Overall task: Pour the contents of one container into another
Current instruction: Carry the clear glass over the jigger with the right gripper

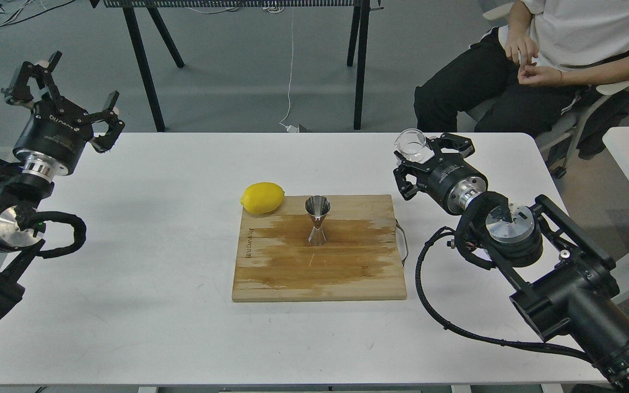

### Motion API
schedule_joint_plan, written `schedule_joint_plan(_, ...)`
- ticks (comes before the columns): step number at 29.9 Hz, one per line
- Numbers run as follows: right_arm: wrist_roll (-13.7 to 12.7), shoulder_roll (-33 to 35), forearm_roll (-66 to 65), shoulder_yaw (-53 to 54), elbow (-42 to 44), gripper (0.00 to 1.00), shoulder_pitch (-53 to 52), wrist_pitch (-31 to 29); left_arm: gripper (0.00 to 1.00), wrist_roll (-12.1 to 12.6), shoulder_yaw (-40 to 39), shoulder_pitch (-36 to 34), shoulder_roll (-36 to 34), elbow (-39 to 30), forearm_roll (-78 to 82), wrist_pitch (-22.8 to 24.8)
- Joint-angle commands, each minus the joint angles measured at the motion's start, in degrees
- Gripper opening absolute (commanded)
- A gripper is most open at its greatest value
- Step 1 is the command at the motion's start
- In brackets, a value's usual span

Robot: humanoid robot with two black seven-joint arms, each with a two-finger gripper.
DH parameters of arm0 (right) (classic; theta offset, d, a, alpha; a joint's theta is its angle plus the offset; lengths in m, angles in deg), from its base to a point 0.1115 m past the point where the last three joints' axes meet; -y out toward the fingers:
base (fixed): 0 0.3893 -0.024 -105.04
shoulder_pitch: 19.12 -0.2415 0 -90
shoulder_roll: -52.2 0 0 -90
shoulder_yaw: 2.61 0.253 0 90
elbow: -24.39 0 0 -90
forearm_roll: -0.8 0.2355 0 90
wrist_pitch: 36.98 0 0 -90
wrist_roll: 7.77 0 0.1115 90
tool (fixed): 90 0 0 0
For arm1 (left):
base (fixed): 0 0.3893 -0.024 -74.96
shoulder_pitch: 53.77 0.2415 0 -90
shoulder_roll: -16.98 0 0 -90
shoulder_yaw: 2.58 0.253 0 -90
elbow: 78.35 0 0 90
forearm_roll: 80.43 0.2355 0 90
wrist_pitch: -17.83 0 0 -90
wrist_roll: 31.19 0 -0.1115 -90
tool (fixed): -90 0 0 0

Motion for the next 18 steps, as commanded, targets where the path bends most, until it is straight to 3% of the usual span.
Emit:
schedule_joint_plan(1, -0.07, -0.44, -3.76, -3.44, -0.14, 0.31, -0.99, 0.12, 1.0, -0.28, 0.01, 0.1, 0.03, 0.03, 0.0, -0.01)
schedule_joint_plan(18, -0.07, -1.5, -13.26, -11.71, -2.08, 0.31, -1.34, 0.04, 1.0, -0.55, 0.01, 0.1, 0.03, 0.29, 0.0, -0.01)
